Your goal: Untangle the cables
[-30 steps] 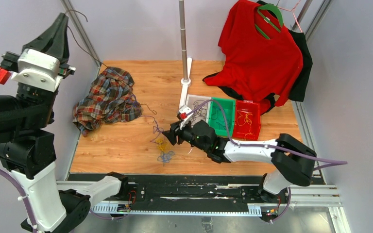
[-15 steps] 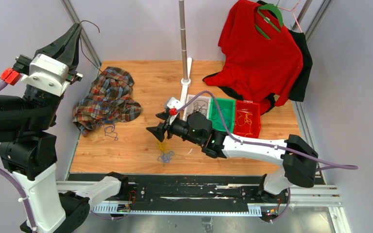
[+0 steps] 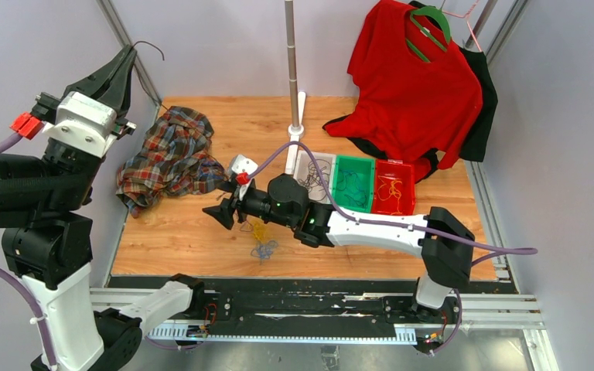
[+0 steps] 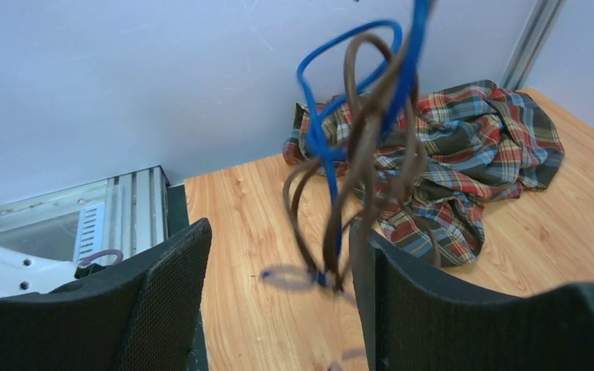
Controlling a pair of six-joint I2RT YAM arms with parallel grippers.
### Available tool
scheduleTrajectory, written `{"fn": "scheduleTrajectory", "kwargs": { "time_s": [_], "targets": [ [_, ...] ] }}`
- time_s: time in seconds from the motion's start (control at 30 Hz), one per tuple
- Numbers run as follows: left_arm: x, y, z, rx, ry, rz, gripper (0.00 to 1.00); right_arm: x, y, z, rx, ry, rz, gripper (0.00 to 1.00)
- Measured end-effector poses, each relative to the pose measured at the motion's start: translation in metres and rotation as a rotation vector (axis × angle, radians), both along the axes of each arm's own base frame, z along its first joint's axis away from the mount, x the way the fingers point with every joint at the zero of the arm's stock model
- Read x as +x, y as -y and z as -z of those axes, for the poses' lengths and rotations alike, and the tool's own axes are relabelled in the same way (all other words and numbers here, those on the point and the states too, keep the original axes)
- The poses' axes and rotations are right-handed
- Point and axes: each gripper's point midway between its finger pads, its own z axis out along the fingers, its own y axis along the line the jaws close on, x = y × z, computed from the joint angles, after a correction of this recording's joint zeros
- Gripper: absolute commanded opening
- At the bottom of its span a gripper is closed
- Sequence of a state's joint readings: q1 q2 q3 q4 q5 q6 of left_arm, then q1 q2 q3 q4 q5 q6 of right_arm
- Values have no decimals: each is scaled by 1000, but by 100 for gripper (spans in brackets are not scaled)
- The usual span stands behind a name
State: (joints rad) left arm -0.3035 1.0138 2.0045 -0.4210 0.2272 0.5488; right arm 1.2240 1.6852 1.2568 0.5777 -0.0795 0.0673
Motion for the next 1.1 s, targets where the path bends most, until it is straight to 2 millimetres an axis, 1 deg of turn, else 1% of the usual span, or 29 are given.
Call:
{"fn": "scheduleTrajectory", "kwargs": {
  "time_s": [0.1,0.17,0.23,0.33,0.43,0.47,0.57,0.77,0.93,1.03,1.1],
  "targets": [
    [3,2,3,2,-10,5,0,6,-4,5,-5,-7,28,63],
    [3,3,4,4,-13,10,1,13,-2,8,-9,-12,68,57],
    [3,4,4,6,-13,16,1,20,0,8,-5,-14,108,46],
    [1,5,4,8,-11,22,0,27,4,8,11,-17,157,24],
    [0,5,4,10,-8,25,0,29,9,17,5,-31,177,4],
    [-1,5,4,11,-7,26,1,29,11,21,-1,-34,179,1],
    [-2,4,5,14,-5,25,1,27,16,30,-16,-46,182,1],
    [-2,3,5,18,-2,17,1,23,27,37,-18,-56,184,1],
    [-2,3,5,29,8,8,1,23,31,44,-29,-62,195,1],
    [-2,1,2,39,22,-8,1,25,35,54,-47,-68,211,1],
    [-2,-1,-3,44,40,-26,1,26,40,66,-68,-75,224,1]
  ]
}}
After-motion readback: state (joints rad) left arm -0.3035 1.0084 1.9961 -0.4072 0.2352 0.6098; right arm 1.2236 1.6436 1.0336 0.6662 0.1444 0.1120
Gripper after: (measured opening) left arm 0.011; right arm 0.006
